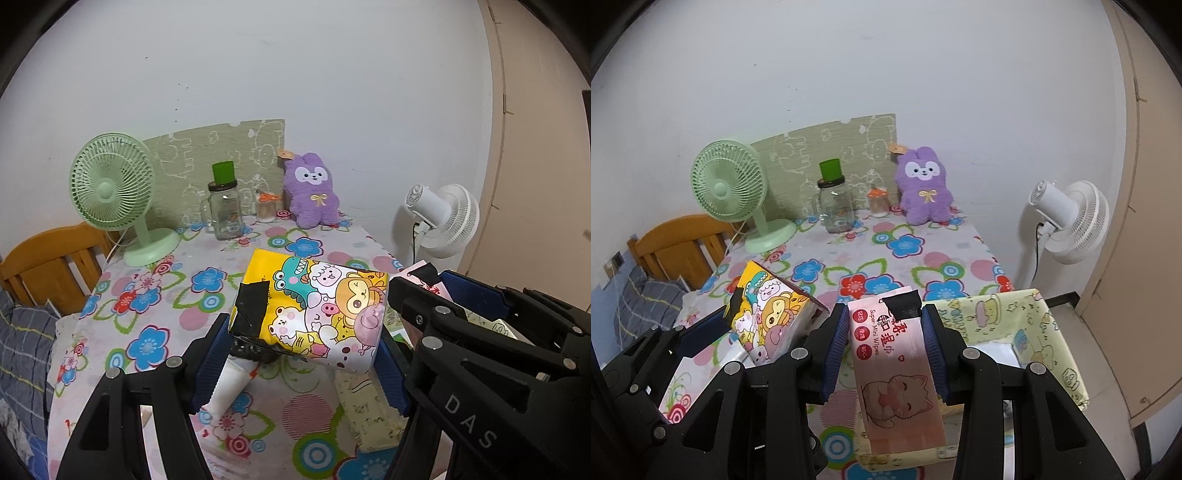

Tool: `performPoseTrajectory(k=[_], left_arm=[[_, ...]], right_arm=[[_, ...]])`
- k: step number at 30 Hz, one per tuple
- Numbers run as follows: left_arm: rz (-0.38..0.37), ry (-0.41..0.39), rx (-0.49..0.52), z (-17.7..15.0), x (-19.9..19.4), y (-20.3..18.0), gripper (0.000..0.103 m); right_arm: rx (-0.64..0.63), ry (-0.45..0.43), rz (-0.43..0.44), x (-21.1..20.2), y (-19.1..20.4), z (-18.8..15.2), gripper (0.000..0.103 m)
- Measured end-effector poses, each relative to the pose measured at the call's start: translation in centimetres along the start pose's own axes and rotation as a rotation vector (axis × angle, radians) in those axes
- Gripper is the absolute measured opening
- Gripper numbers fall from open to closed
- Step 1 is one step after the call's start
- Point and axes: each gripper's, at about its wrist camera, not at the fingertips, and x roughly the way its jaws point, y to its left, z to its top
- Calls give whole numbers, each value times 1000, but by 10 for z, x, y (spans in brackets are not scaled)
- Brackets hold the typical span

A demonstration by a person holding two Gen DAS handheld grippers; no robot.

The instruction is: Organize soft objects

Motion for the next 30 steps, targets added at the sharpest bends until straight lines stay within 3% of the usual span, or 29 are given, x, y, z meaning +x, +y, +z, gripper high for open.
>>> performPoseTrajectory(k=[30], left_arm=[[-100,91,82,2,51,-75,74]], right_arm=[[63,42,-97,19,-78,-10,43]])
